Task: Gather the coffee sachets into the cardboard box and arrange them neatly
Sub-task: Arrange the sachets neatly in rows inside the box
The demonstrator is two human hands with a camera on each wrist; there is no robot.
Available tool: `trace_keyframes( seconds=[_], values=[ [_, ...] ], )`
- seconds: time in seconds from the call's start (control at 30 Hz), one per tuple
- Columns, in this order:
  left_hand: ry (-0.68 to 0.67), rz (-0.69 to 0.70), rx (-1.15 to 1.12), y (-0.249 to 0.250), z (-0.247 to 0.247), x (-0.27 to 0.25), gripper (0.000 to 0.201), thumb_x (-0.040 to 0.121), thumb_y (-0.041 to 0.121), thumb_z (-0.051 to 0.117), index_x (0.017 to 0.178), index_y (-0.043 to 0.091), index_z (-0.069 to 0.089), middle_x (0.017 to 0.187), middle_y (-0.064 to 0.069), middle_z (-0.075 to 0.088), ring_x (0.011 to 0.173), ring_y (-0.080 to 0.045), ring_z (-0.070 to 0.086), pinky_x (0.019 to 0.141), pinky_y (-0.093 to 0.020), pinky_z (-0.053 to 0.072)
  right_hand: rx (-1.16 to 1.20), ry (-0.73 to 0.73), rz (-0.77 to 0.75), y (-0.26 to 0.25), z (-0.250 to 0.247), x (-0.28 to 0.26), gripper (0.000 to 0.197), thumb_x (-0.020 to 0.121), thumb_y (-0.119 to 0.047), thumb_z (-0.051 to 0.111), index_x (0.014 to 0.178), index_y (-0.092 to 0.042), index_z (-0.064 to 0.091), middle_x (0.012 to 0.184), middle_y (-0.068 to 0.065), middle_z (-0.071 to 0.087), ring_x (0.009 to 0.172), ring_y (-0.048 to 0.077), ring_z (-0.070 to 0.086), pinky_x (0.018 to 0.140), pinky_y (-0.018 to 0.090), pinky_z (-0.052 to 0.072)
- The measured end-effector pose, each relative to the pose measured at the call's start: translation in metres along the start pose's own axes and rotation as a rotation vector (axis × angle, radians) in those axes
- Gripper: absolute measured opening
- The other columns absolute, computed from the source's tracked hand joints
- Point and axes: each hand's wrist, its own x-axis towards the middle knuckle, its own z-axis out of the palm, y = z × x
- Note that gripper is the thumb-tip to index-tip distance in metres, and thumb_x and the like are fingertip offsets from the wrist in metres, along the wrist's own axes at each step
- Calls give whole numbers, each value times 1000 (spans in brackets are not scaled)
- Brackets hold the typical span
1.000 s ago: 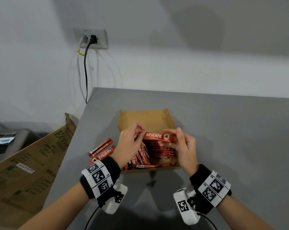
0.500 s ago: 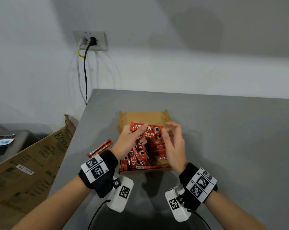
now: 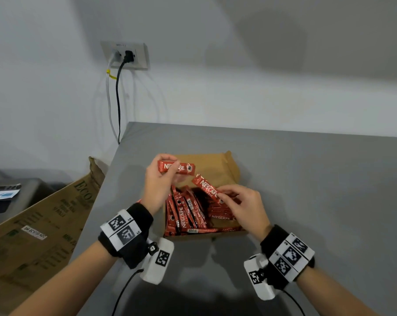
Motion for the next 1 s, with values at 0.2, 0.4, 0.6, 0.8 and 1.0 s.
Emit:
trace_keyframes(
  seconds=[0.2, 0.4, 0.6, 0.8, 1.0],
  values=[
    [-309, -125, 153, -13, 5, -9, 13, 90, 3, 53, 100, 11, 52, 103, -15, 63, 67, -18, 65, 50, -20, 52, 41, 33, -14, -7, -5, 2, 9, 83, -13, 68, 89, -18, 72, 82, -12, 69, 77, 2, 64, 72, 18, 52],
    [-386, -235, -30, -17, 18, -18, 31, 79, 30, 53, 106, 15, 52, 113, -12, 58, 109, -26, 59, 82, -31, 56, 48, 8, 0, -7, 0, 7, 9, 87, -10, 61, 84, -17, 65, 88, -7, 63, 84, 6, 61, 76, 20, 52],
    [-407, -255, -126, -21, 20, -24, 52, 85, 51, 30, 108, 12, 54, 108, -15, 64, 106, -24, 62, 90, -34, 53, 152, 2, 49, -7, 8, 3, 6, 88, -7, 61, 81, -8, 62, 96, 4, 54, 77, 14, 65, 57, 23, 57],
    [-458, -180, -5, -20, 22, -20, 13, 96, 14, 42, 105, 9, 50, 95, -6, 60, 89, -12, 65, 89, -34, 53, 113, -122, 63, -5, -4, 5, 16, 88, -15, 62, 103, -20, 59, 91, -8, 66, 89, 3, 64, 81, 11, 49],
    [-605, 47, 463, -19, 28, -24, 16, 96, 19, 46, 112, 20, 46, 109, -1, 52, 100, -13, 55, 91, -30, 49, 61, -433, 156, 3, -30, 18, 25, 77, -13, 74, 87, -35, 68, 76, -14, 69, 69, 2, 64, 72, 20, 52]
  ],
)
